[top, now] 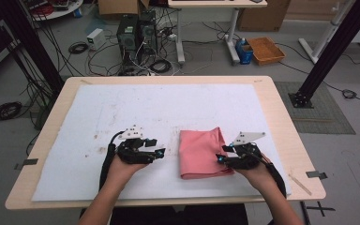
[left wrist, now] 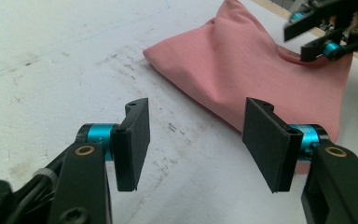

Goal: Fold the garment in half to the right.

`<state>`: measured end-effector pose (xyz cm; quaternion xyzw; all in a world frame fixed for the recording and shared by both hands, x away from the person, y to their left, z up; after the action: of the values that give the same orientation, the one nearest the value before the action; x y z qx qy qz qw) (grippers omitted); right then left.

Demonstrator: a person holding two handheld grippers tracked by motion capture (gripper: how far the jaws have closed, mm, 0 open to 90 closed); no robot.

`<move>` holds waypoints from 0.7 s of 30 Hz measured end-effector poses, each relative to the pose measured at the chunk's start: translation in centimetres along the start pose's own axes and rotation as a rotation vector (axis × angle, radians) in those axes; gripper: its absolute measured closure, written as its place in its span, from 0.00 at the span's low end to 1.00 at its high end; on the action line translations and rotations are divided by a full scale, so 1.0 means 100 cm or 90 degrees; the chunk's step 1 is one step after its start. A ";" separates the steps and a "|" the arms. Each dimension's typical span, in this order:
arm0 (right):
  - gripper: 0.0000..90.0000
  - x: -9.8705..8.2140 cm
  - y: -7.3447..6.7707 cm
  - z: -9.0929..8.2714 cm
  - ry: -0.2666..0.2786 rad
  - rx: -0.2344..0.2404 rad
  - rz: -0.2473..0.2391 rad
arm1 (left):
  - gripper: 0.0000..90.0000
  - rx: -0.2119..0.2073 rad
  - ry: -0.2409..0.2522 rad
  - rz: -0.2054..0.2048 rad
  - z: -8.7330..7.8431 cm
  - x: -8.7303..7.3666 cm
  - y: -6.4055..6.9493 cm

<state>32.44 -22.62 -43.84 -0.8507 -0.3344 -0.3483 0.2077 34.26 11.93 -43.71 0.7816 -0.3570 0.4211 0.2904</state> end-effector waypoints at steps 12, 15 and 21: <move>1.00 -0.024 -0.011 -0.022 0.022 -0.019 0.008 | 0.47 0.001 -0.001 -0.003 -0.001 -0.001 -0.002; 0.91 -0.032 -0.013 -0.025 0.033 -0.014 0.026 | 0.47 -0.001 -0.003 -0.001 0.000 -0.001 -0.002; 0.74 -0.017 -0.012 -0.033 0.079 -0.002 0.046 | 0.46 0.003 0.000 0.003 0.000 0.000 0.000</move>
<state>29.16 -24.41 -42.76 -0.8393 -0.2893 -0.3934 0.2389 34.29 11.93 -43.74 0.7815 -0.3578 0.4228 0.2872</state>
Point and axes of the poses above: each handheld gripper's, and its own axes: z roughly forward along the jaws, x roughly out of its top, y roughly to its right, the point moved 3 cm from there along z, roughly forward along the jaws, and after that the axes turned 6 degrees about z, right-handed, at the moved point
